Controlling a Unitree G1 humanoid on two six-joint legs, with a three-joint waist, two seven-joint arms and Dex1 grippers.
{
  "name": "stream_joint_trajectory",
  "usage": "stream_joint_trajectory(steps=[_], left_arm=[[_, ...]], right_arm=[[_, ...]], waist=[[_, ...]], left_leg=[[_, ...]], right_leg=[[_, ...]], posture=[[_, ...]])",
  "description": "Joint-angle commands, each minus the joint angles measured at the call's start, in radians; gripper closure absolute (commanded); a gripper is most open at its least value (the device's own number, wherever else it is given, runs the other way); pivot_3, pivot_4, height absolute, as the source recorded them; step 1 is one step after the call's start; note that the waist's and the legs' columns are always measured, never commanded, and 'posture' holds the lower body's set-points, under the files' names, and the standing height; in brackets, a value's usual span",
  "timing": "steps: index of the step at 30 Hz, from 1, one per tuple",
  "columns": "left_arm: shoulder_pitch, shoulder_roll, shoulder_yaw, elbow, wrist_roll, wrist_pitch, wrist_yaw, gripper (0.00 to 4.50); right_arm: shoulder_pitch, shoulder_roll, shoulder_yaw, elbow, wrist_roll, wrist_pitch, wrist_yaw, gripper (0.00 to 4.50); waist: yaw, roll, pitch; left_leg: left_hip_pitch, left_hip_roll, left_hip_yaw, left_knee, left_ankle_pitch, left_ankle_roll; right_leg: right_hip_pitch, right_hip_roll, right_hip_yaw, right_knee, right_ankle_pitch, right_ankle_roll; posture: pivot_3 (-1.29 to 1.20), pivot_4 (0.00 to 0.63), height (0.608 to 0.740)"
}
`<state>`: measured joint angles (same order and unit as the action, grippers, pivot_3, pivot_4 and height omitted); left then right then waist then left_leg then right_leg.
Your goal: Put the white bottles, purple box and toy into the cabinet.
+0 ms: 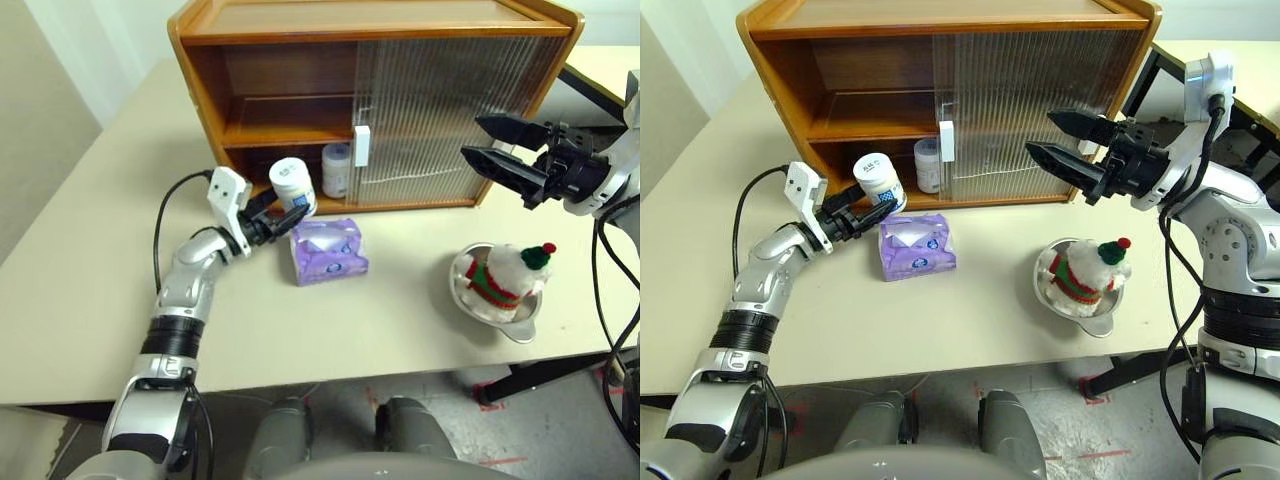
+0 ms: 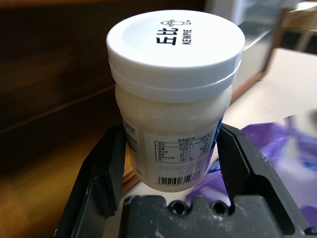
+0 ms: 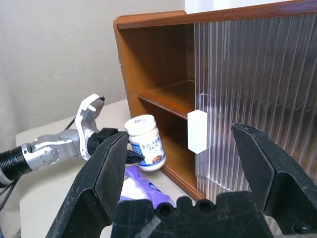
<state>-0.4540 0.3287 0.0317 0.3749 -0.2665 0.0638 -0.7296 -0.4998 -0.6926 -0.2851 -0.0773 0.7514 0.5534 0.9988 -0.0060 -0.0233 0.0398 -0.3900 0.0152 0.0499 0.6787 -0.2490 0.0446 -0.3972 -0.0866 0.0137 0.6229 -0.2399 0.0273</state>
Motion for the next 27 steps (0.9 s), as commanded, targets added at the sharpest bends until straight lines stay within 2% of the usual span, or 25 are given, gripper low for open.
stream_joint_trajectory(steps=[1,12,27], left_arm=[[-0.011,-0.01,0.013,0.01,0.023,-0.019,0.054,1.43],[-0.087,-0.068,0.01,0.142,0.142,-0.056,0.315,1.43],[-0.254,-0.177,0.066,0.418,0.162,-0.134,0.558,1.43]], right_arm=[[0.009,0.002,0.002,-0.02,-0.001,-0.007,-0.008,0.0],[0.009,0.002,0.002,-0.019,-0.001,-0.011,-0.013,0.0],[0.013,-0.001,-0.002,-0.023,-0.001,-0.011,-0.015,0.0]], waist=[[0.0,0.0,0.0],[0.001,-0.002,0.001],[0.0,-0.004,0.002]], left_leg=[[0.0,0.0,0.0,0.0,0.0,0.0],[0.0,0.0,0.0,0.0,-0.001,-0.001],[-0.001,-0.001,0.0,0.0,-0.001,-0.001]], right_leg=[[0.0,0.0,0.0,0.0,0.0,0.0],[0.0,0.0,0.0,0.0,0.001,0.0],[0.0,0.0,0.0,-0.003,0.004,0.002]], posture=[[-0.01,0.0,0.74],[-0.01,0.0,0.74],[-0.02,0.0,0.74]])
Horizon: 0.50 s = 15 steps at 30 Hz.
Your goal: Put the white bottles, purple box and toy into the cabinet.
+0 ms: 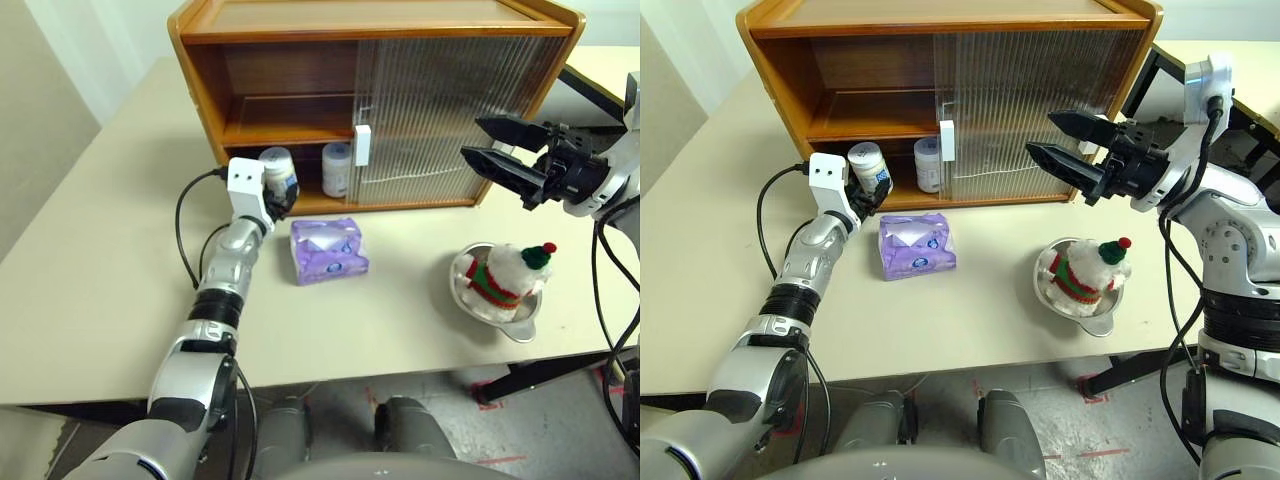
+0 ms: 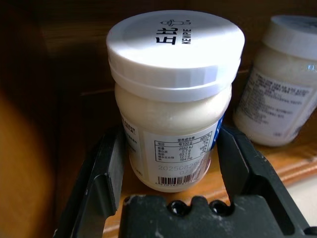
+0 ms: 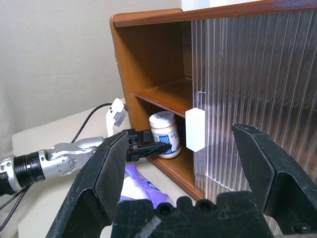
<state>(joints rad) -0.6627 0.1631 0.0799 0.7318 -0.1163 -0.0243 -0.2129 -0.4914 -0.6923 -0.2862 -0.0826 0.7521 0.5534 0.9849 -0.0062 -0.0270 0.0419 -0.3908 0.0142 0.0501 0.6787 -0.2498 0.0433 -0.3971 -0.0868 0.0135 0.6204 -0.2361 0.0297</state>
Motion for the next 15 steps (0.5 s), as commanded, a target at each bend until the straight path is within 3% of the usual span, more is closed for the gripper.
stream_joint_trajectory(steps=[1,15], left_arm=[[-0.06,-0.016,0.021,0.086,0.013,-0.055,0.053,1.43],[-0.233,-0.06,0.038,0.372,0.038,-0.16,0.18,1.43]], right_arm=[[0.004,-0.002,-0.001,-0.018,-0.001,-0.01,-0.002,0.0],[0.007,-0.006,-0.006,-0.024,0.0,-0.009,-0.003,0.0]], waist=[[0.0,0.0,0.0],[-0.002,-0.002,0.001]], left_leg=[[0.0,0.0,0.0,0.0,0.0,0.0],[-0.001,-0.002,-0.001,0.0,0.0,0.0]], right_leg=[[0.0,0.0,0.0,0.0,0.0,0.0],[0.0,0.0,0.0,-0.001,0.002,0.002]], posture=[[-0.03,0.0,0.74],[-0.04,0.0,0.74]])
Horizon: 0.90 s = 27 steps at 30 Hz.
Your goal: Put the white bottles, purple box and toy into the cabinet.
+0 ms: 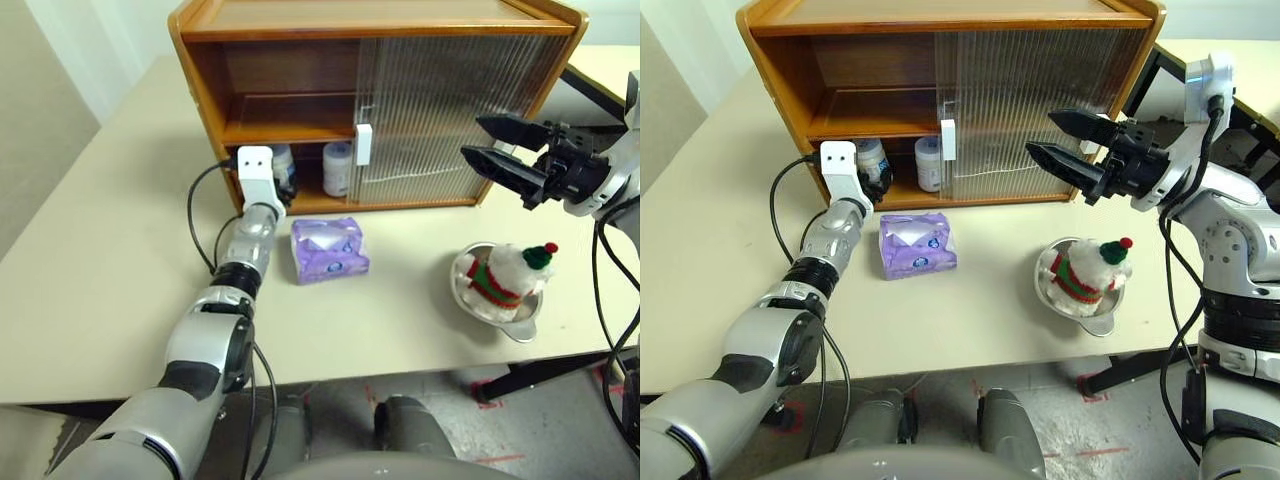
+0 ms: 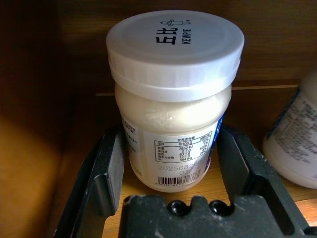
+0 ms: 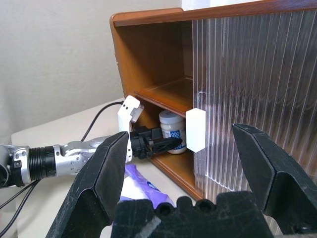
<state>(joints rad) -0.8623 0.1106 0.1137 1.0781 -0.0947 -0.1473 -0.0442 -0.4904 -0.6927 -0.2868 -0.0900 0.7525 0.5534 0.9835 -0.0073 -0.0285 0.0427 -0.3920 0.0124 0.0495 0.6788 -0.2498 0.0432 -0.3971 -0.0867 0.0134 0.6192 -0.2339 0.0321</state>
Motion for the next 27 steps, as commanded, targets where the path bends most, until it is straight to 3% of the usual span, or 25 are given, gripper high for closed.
stream_joint_trajectory(steps=[1,4,8,16,27], left_arm=[[-0.037,-0.008,0.004,0.034,0.017,-0.042,0.012,1.43],[-0.038,-0.005,-0.001,0.05,0.026,-0.052,0.012,1.43],[-0.024,-0.002,0.0,0.046,0.026,-0.049,-0.016,0.01],[0.031,0.007,-0.006,-0.016,0.027,-0.063,-0.068,0.01],[0.145,0.004,-0.01,-0.324,-0.003,0.047,-0.102,0.01]], right_arm=[[0.006,-0.006,-0.005,-0.016,0.0,-0.009,-0.002,0.0],[0.006,-0.006,-0.007,-0.016,0.0,-0.009,-0.003,0.0],[0.007,-0.007,-0.007,-0.015,0.0,-0.008,-0.003,0.0],[-0.001,-0.009,0.001,-0.007,-0.001,-0.005,0.006,0.0],[-0.035,-0.003,0.024,0.035,-0.019,-0.018,0.034,0.0]], waist=[[-0.001,0.0,0.0],[-0.002,0.0,0.0],[-0.002,0.0,0.0],[-0.002,0.0,0.0],[0.001,0.0,0.0]], left_leg=[[0.0,0.0,0.0,0.0,0.0,0.0],[0.0,0.0,0.0,0.0,0.0,0.0],[0.0,0.0,0.0,0.0,-0.001,-0.001],[0.001,0.0,0.0,0.0,-0.001,-0.001],[0.001,0.0,0.0,0.0,-0.001,-0.001]], right_leg=[[0.0,0.0,0.0,0.0,0.0,0.0],[0.0,0.0,0.0,0.0,0.0,0.0],[0.0,0.0,0.0,0.0,0.0,0.0],[0.0,0.0,0.0,0.0,0.0,0.0],[0.001,0.0,0.0,0.0,0.001,-0.001]], posture=[[-0.04,0.0,0.74],[-0.04,0.0,0.74],[-0.04,0.0,0.74],[-0.03,0.0,0.74],[0.01,0.0,0.74]])
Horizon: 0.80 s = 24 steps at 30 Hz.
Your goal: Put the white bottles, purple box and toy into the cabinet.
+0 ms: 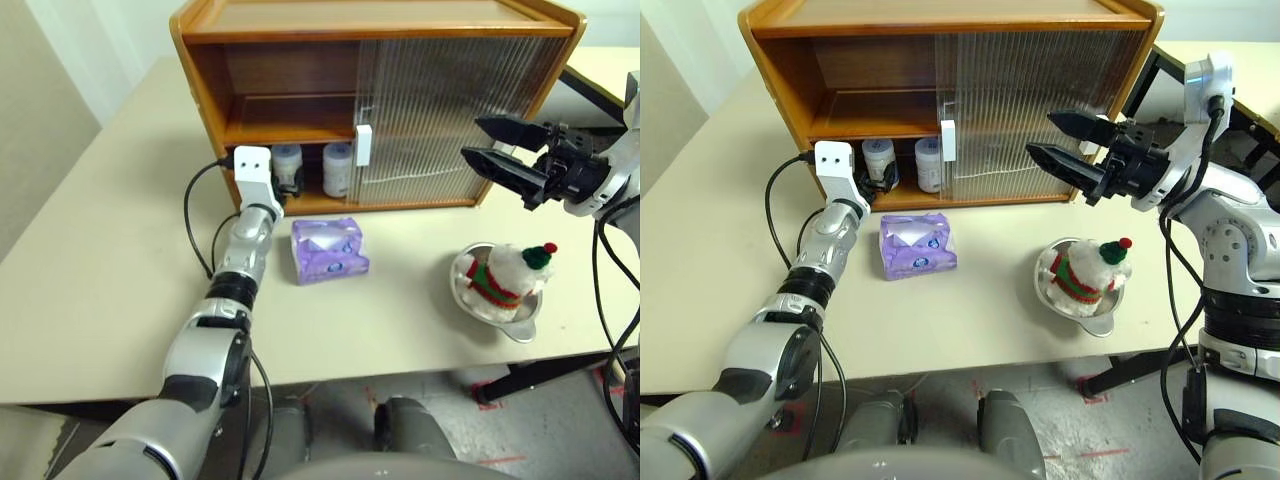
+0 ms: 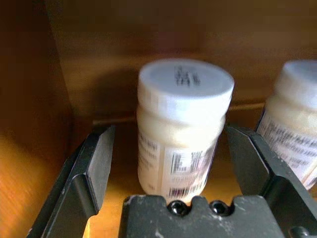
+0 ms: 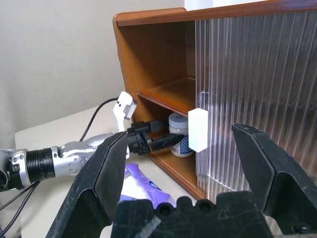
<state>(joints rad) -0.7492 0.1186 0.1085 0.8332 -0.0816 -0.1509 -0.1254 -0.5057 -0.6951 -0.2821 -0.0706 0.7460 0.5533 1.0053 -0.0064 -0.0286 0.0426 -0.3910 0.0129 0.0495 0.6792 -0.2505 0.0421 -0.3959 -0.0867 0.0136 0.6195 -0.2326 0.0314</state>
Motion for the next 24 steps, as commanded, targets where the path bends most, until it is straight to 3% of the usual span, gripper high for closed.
stream_joint_trajectory(steps=[1,10,16,24], left_arm=[[0.045,-0.006,-0.006,-0.115,-0.021,0.069,-0.028,0.01],[0.19,0.02,-0.029,-0.463,-0.063,0.276,-0.119,0.01],[0.282,0.067,-0.052,-0.667,-0.147,0.403,-0.272,0.01],[0.344,0.203,-0.056,-0.766,-0.311,0.392,-0.633,0.01]], right_arm=[[-0.024,0.001,0.021,0.02,-0.015,-0.019,0.015,0.0],[-0.039,0.005,0.028,0.038,-0.022,-0.028,0.028,0.0],[-0.039,0.007,0.031,0.041,-0.022,-0.03,0.027,0.0],[-0.041,0.01,0.035,0.045,-0.023,-0.029,0.027,0.0]], waist=[[0.0,0.0,0.0],[0.001,0.0,0.0],[0.002,0.0,0.0],[0.0,0.001,0.0]], left_leg=[[0.0,0.0,0.0,0.0,0.0,0.0],[0.001,0.0,0.0,0.0,0.0,0.001],[0.001,0.001,0.0,0.0,0.0,0.001],[0.002,0.001,0.0,0.0,0.0,0.001]], right_leg=[[0.0,0.0,0.0,0.0,0.0,0.0],[0.001,0.0,0.0,0.0,0.0,0.0],[0.001,0.0,0.001,0.0,0.0,-0.001],[0.001,0.0,0.001,0.0,-0.001,-0.003]], posture=[[0.02,0.0,0.74],[0.02,0.0,0.74],[0.03,0.0,0.74],[0.03,0.0,0.74]])
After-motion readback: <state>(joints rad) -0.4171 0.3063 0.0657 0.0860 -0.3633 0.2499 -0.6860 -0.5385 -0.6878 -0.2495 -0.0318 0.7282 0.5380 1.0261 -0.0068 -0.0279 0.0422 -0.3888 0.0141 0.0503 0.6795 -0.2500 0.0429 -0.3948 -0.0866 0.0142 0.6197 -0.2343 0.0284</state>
